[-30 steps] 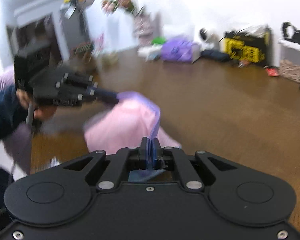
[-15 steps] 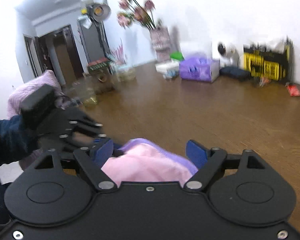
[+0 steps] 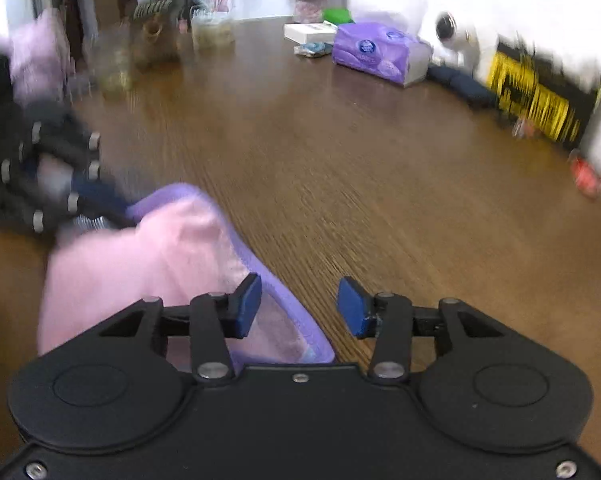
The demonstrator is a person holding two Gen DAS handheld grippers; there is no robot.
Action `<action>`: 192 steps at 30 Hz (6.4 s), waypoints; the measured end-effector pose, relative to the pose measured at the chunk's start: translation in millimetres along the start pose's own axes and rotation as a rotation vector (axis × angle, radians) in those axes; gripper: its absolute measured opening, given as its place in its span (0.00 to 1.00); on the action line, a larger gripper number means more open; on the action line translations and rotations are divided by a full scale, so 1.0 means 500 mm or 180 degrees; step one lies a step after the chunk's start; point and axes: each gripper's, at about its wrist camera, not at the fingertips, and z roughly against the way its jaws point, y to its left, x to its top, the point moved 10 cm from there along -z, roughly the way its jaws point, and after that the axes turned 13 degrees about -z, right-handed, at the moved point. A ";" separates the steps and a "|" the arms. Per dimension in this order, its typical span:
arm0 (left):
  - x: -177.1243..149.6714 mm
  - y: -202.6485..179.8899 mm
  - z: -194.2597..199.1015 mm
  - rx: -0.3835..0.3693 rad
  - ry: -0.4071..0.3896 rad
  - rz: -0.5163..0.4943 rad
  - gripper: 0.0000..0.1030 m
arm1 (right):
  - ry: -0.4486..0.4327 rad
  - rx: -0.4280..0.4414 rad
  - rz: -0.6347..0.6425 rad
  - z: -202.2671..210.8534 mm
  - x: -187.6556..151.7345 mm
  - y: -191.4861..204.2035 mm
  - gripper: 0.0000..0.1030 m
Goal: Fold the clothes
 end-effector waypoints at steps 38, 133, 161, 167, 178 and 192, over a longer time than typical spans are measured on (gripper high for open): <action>-0.002 -0.119 0.075 0.0373 -0.0149 -0.1438 0.02 | 0.0280 0.0563 0.1826 0.088 0.078 0.209 0.79; 0.155 -0.225 0.098 -0.0355 -0.0153 -0.1786 0.02 | -0.0943 -0.0306 0.0617 0.230 -0.232 0.268 0.60; 0.050 -0.068 0.025 -0.0192 0.0546 -0.0951 0.07 | -0.0499 -0.0622 0.0889 0.132 -0.202 0.332 0.16; 0.030 -0.054 0.013 -0.0097 0.0506 -0.0712 0.07 | -0.0837 -0.0426 0.0354 0.193 -0.166 0.327 0.40; 0.012 -0.078 0.056 0.0361 0.0625 -0.0133 0.08 | -0.0506 -0.1272 -0.0658 0.120 -0.147 0.266 0.81; 0.042 -0.055 0.158 0.0421 0.0434 0.0780 0.86 | -0.0833 -0.1275 -0.1298 0.229 -0.172 0.233 0.91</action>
